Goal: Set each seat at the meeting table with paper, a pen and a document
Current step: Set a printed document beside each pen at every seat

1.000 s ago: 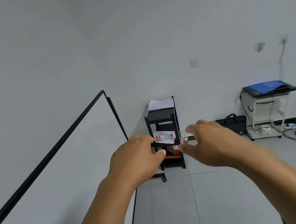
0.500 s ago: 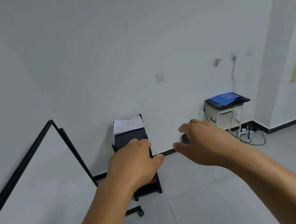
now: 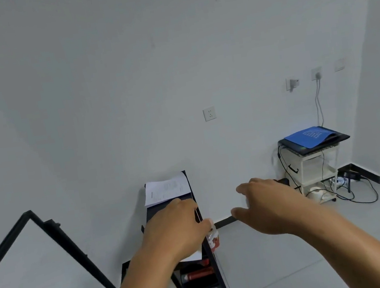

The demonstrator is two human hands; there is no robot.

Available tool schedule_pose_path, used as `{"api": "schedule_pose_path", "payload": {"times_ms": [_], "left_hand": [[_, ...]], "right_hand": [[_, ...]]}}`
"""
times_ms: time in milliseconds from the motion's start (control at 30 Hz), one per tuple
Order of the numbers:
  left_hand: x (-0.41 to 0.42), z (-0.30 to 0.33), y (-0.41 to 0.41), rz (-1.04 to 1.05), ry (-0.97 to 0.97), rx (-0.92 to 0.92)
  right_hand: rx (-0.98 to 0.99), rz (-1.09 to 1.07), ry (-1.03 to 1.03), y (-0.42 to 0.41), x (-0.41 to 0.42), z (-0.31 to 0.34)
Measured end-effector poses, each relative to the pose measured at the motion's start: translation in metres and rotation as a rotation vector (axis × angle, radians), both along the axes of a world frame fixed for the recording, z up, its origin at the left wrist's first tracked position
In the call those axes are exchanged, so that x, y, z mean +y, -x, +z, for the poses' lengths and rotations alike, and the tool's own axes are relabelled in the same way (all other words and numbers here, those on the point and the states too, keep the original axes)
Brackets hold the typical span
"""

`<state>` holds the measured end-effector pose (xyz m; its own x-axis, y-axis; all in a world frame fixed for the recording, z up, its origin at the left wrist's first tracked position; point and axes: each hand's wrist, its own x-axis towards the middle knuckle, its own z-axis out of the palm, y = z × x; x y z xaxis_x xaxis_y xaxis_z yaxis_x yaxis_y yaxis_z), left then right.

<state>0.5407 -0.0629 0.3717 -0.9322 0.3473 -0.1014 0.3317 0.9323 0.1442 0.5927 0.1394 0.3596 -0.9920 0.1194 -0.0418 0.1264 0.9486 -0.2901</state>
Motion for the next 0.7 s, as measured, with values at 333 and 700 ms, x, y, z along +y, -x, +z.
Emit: {"api": "schedule_pose_path", "payload": {"times_ms": [333,700], "left_hand": [[0.063,-0.007,0.146,0.083,-0.063,-0.074],[0.115,-0.048,0.346,0.062,-0.135,-0.126]], "right_hand": [[-0.031,0.072,-0.028,0.165,0.070,0.012],[-0.104,0.044,-0.088,0.352,0.114,-0.015]]}}
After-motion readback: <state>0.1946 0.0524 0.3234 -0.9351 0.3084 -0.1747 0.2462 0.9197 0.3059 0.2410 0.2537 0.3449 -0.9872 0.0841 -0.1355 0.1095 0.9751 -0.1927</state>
